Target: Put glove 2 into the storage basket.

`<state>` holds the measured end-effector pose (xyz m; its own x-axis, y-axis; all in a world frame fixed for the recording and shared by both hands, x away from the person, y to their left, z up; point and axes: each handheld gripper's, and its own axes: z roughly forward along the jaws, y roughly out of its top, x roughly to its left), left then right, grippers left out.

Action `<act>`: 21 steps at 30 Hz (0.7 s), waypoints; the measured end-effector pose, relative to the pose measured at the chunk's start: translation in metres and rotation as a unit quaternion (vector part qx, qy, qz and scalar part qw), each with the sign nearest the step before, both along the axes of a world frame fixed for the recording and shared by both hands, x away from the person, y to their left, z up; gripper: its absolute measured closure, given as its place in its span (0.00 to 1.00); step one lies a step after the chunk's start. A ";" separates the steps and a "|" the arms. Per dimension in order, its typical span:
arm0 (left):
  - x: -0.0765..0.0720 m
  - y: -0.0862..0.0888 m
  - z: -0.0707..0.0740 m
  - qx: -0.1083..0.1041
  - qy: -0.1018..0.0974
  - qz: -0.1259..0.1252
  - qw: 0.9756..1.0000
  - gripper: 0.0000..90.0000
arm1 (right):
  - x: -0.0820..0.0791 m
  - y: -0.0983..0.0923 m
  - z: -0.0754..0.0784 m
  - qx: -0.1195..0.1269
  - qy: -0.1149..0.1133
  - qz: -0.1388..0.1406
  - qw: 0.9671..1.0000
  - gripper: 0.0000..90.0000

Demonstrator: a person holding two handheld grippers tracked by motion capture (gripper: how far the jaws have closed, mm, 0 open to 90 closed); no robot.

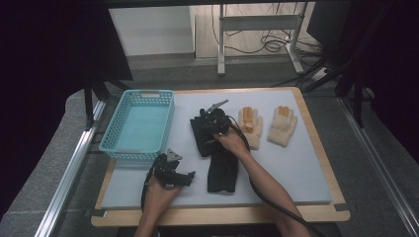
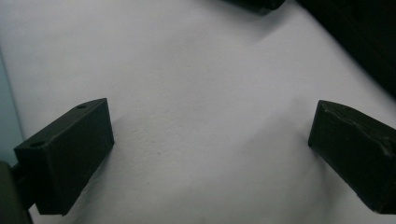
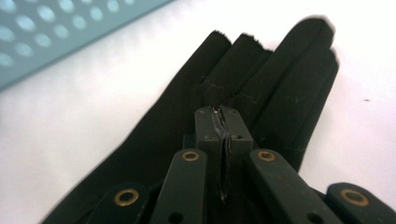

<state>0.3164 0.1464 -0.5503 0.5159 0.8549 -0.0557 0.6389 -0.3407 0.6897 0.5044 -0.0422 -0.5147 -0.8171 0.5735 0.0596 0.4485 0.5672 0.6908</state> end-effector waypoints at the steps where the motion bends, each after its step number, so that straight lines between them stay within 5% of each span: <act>1: 0.000 0.000 0.000 0.000 0.000 0.000 1.000 0.01 | -0.001 -0.002 0.003 0.004 -0.001 -0.003 1.000 0.96; 13: 0.000 0.000 0.000 0.001 -0.001 -0.001 1.000 0.01 | -0.034 -0.024 0.056 0.048 -0.015 -0.022 0.999 0.96; 21: 0.000 0.000 0.000 0.000 -0.001 0.000 1.000 0.01 | -0.066 -0.042 0.074 0.054 -0.020 -0.044 0.997 0.96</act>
<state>0.3164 0.1464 -0.5504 0.5164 0.8546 -0.0551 0.6369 -0.3403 0.6918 0.4385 -0.0846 -0.4403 -0.7663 0.6357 0.0929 0.4642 0.4478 0.7642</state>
